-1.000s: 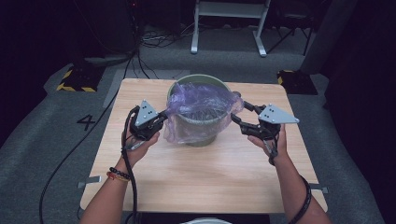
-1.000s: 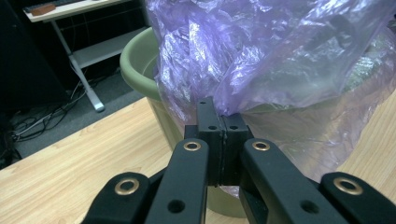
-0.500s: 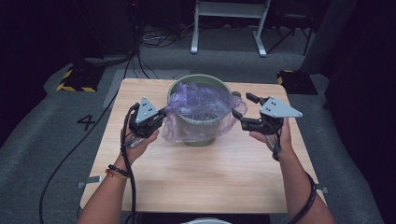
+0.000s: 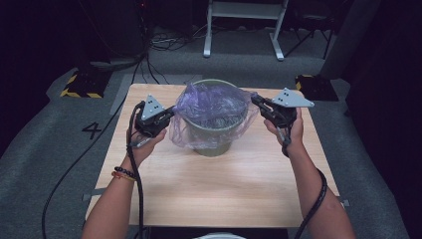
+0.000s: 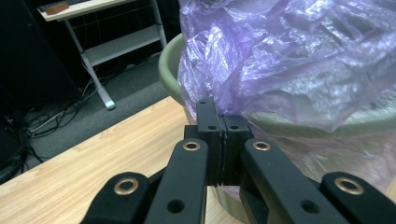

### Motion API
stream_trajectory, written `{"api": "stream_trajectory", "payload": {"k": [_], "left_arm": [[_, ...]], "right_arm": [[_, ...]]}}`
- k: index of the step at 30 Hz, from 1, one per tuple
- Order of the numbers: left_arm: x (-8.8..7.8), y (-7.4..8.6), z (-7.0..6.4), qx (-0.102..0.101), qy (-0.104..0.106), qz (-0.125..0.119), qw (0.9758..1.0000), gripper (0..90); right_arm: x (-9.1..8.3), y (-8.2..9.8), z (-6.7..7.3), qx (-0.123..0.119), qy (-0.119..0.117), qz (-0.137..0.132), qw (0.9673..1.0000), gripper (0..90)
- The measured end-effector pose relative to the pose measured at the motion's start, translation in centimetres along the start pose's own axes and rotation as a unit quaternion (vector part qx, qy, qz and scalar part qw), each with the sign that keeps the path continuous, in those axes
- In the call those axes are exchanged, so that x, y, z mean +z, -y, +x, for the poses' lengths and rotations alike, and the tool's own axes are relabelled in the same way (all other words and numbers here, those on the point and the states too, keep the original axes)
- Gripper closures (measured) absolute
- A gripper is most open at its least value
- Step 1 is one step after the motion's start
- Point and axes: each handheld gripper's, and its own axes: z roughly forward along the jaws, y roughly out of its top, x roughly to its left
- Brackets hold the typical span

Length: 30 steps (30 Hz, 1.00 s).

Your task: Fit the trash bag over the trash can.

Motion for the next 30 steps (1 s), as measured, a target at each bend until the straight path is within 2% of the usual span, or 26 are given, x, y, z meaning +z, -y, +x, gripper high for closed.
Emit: {"api": "stream_trajectory", "payload": {"k": [3, 6, 8, 12, 18, 20, 22, 27, 30], "left_arm": [[0.3, 0.1, 0.3, -0.005, 0.001, 0.003, 1.0000, 89.1], [0.8, 0.3, 0.8, -0.012, 0.001, 0.005, 0.9999, 89.1], [1.1, 0.4, 1.1, -0.017, -0.001, 0.008, 0.9998, 89.2], [2.0, 0.5, 2.0, -0.023, -0.003, 0.023, 0.9995, 89.2], [3.4, 1.1, 2.7, -0.029, 0.000, 0.043, 0.9987, 89.0], [4.1, 1.5, 2.9, -0.036, 0.009, 0.048, 0.9982, 88.7], [4.9, 1.9, 3.1, -0.032, 0.015, 0.060, 0.9976, 86.7], [5.4, 2.2, 3.4, -0.042, 0.019, 0.053, 0.9975, 85.9], [5.6, 2.3, 3.3, -0.041, 0.021, 0.056, 0.9974, 87.6]], "right_arm": [[0.4, 0.0, -0.1, -0.001, 0.005, 0.001, 1.0000, 86.5], [1.0, 0.1, -0.5, 0.015, 0.016, -0.001, 0.9998, 80.8], [1.4, 0.3, -0.5, 0.014, 0.023, 0.007, 0.9996, 80.2], [2.5, 1.1, -0.8, 0.023, 0.020, 0.024, 0.9993, 85.1], [3.6, 2.1, -1.0, 0.042, 0.021, 0.035, 0.9983, 89.3], [3.8, 2.2, -1.0, 0.041, 0.021, 0.037, 0.9982, 89.6], [3.9, 2.5, -1.1, 0.040, 0.020, 0.039, 0.9982, 89.6], [4.0, 3.0, -1.4, 0.034, 0.028, 0.051, 0.9978, 89.6], [4.2, 3.4, -1.6, 0.037, 0.028, 0.057, 0.9973, 89.7]]}}
